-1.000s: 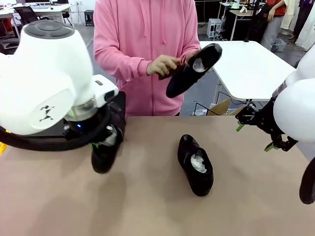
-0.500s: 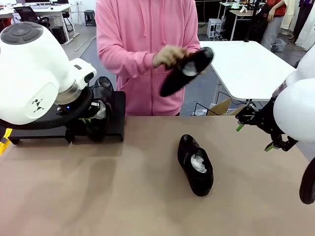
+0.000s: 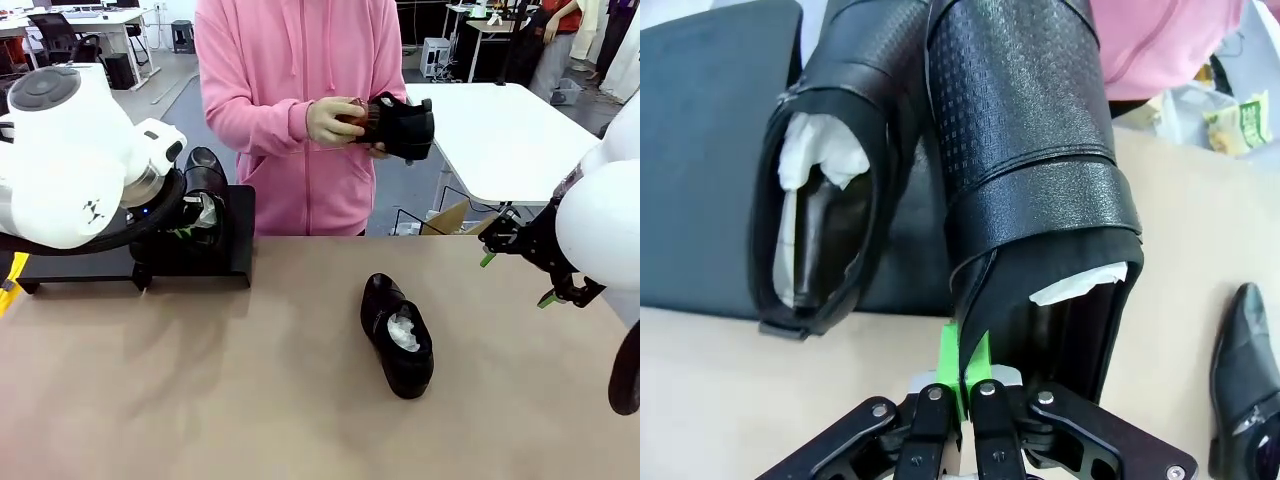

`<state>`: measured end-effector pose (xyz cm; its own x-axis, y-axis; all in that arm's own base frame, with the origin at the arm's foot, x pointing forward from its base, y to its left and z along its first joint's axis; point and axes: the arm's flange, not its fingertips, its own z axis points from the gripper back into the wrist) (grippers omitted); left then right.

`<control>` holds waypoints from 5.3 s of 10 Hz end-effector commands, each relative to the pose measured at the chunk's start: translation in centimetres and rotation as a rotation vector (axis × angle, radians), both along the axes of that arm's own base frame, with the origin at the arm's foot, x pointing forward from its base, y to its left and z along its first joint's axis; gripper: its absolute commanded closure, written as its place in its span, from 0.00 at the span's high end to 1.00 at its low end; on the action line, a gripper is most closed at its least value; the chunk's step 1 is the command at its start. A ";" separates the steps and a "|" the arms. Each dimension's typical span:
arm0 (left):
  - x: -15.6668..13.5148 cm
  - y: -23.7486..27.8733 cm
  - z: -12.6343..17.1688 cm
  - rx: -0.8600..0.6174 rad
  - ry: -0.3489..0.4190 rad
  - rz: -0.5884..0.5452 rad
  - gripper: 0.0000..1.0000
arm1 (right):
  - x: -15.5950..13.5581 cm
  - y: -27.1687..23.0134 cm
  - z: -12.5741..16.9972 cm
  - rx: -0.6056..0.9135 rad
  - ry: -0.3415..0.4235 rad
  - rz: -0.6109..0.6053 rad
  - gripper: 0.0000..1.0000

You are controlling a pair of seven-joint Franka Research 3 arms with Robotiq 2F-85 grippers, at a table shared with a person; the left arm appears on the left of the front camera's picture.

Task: Organize the shoes by placing them on the stand.
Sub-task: Place the Shoe from the middle of the table onto the Shoes Stand, then pick up one Shoe and place it in the middle of the table.

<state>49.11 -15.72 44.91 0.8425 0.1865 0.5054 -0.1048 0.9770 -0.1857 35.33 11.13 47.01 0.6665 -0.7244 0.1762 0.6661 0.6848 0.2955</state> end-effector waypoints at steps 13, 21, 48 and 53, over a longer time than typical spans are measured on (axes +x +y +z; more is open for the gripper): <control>4.7 -0.5 -1.2 -0.036 0.014 -0.026 0.88 | 0.2 -0.1 0.1 0.004 -0.014 0.014 1.00; 4.2 -0.6 -0.6 -0.042 0.000 -0.015 0.88 | 0.2 -0.1 0.1 0.004 -0.014 0.014 1.00; -11.2 -4.2 10.7 -0.300 0.148 -0.010 0.88 | -11.0 2.0 6.4 -0.026 0.071 0.384 1.00; -11.2 -4.2 10.7 -0.300 0.148 -0.010 0.88 | -5.0 5.7 5.4 -0.152 0.069 0.603 1.00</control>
<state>37.89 -20.09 55.66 0.9086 0.2972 0.2935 -0.1488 0.8869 -0.4372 27.34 16.28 52.45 0.9466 -0.2645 0.1844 0.2379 0.9589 0.1544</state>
